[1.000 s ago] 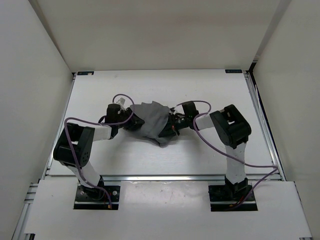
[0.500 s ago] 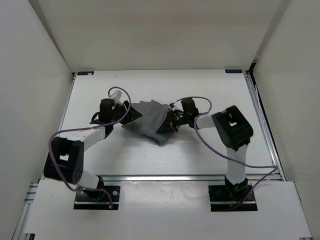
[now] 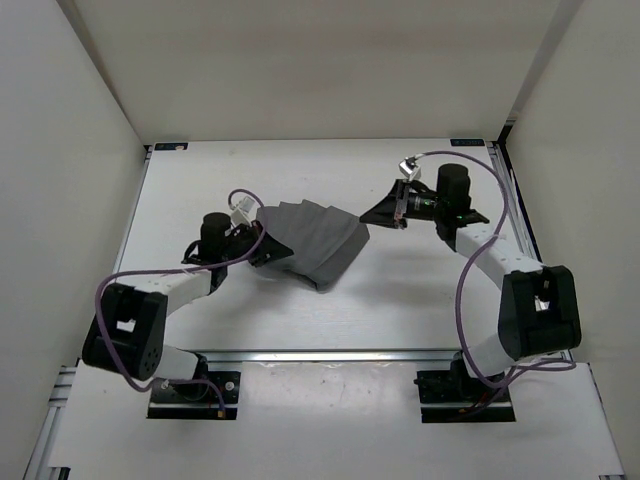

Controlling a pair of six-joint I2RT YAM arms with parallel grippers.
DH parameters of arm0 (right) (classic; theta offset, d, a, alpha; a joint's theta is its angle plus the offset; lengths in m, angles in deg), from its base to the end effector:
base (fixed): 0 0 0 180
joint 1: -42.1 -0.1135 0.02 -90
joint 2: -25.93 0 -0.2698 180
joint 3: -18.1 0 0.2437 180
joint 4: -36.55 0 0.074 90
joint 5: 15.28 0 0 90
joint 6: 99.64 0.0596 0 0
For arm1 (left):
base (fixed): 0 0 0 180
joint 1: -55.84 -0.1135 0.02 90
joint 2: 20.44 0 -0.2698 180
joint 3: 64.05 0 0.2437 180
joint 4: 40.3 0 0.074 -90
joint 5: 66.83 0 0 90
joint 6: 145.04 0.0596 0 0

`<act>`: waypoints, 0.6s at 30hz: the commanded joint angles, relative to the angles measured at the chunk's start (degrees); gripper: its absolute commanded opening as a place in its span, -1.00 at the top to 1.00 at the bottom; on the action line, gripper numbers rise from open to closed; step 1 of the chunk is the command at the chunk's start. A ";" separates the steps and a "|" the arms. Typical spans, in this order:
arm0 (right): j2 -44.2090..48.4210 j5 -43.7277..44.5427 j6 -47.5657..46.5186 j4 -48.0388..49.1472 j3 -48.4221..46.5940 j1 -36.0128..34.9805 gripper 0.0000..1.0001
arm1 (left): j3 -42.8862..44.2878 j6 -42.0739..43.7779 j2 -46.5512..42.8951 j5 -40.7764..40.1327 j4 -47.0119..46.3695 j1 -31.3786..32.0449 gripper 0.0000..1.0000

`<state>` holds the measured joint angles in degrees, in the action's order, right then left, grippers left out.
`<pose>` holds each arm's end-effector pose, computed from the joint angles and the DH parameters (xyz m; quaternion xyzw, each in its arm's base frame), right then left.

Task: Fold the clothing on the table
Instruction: Fold the skirt

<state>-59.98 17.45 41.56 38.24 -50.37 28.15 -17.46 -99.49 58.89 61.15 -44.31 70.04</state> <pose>0.3135 0.1295 0.2807 -0.0506 0.7555 0.6072 0.2407 0.2635 -0.1045 0.1887 -0.0522 0.8287 -0.4801 0.2830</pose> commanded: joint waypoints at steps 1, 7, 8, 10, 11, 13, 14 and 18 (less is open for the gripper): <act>1.97 -5.48 -7.33 -11.80 -1.68 4.28 1.00 | 0.18 -5.29 1.26 0.97 -10.27 2.50 1.00; 5.39 -3.64 -12.70 -22.44 -3.35 7.71 1.00 | -0.25 -9.16 8.28 -1.23 -16.53 6.98 1.00; 5.66 -3.28 -13.23 -23.06 -3.61 8.67 1.00 | -1.21 -8.82 9.95 -2.02 -17.76 7.68 1.00; 6.72 -2.67 -15.85 -27.78 -5.10 10.17 1.00 | -2.89 -9.95 13.20 -4.30 -18.74 7.51 1.00; 7.76 -2.58 -17.43 -30.94 -5.89 11.05 1.00 | -3.07 -10.83 15.48 -5.53 -17.70 6.90 1.00; 8.65 -2.66 -20.95 -34.47 -8.17 12.37 1.00 | -3.25 -12.15 19.53 -6.06 -17.77 5.93 1.00; 8.65 -3.19 -21.49 -36.14 -8.71 13.33 1.00 | -3.16 -12.59 21.29 -6.59 -18.12 5.76 1.00; 8.40 -3.72 -24.05 -38.88 -10.21 13.69 1.00 | -1.05 -11.89 22.45 -7.48 -17.51 7.51 1.00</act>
<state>-52.11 15.30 21.49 4.95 -58.04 41.92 -19.63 -111.93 82.08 57.04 -61.70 76.35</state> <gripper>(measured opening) 0.002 0.023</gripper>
